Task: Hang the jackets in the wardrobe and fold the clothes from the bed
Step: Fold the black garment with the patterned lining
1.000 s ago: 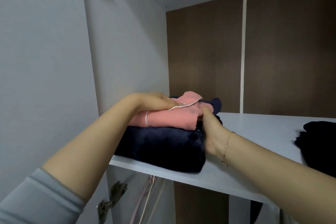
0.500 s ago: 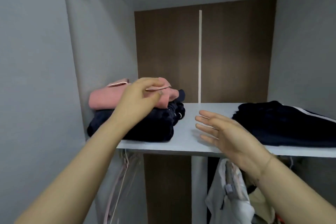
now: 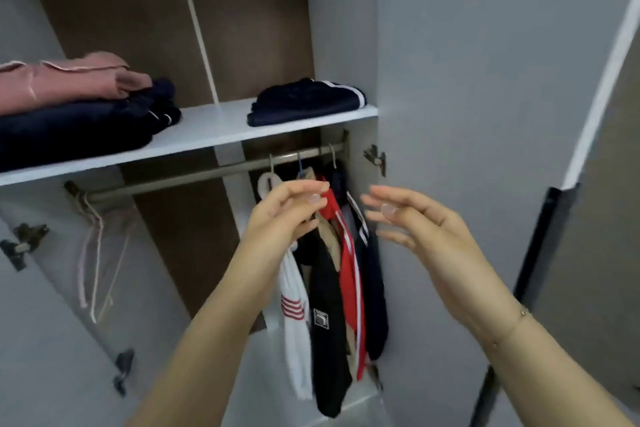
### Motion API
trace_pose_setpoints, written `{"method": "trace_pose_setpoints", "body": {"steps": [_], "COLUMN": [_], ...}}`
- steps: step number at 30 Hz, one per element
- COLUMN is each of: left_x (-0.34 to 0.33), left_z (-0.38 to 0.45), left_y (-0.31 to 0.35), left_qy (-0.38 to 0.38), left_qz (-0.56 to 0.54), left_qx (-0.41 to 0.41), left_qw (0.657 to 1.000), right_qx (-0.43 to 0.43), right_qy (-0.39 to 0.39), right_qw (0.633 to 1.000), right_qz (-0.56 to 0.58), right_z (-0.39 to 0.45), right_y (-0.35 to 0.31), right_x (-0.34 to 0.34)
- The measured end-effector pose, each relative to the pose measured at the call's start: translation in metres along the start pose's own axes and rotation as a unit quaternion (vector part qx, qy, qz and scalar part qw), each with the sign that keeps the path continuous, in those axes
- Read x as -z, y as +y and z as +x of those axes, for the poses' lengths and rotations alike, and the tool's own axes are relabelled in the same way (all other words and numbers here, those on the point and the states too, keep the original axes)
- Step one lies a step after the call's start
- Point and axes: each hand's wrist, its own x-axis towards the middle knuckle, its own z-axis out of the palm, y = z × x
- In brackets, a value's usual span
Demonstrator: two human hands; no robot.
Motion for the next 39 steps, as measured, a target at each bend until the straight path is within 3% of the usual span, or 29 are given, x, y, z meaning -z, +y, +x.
{"method": "trace_pose_setpoints", "body": {"steps": [6, 11, 19, 26, 31, 39], "left_x": [-0.121, -0.207, -0.311, -0.407, -0.479, -0.579], "left_z": [-0.089, -0.173, -0.33, -0.455, -0.515, -0.574], "left_y": [-0.026, -0.046, -0.065, -0.071, -0.094, -0.186], "left_qy": [-0.114, -0.263, -0.446, -0.575, -0.607, -0.6], "left_qz": [-0.088, -0.128, -0.169, -0.14, -0.113, -0.108], "left_qx": [0.079, 0.116, 0.212, 0.253, 0.296, 0.333], "left_qw": [0.986, 0.949, 0.853, 0.765, 0.729, 0.719], "right_qx": [-0.046, -0.065, -0.121, -0.141, -0.181, -0.22], "right_qy": [0.153, 0.28, 0.478, 0.631, 0.677, 0.659], "right_qw": [0.987, 0.956, 0.866, 0.761, 0.711, 0.711], "right_qz": [-0.031, -0.067, -0.082, -0.062, -0.052, -0.108], "right_z": [-0.144, -0.278, -0.484, -0.64, -0.711, -0.766], "right_y": [-0.006, -0.005, -0.007, -0.011, 0.004, 0.074], "right_x": [0.099, 0.144, 0.181, 0.217, 0.264, 0.365]}}
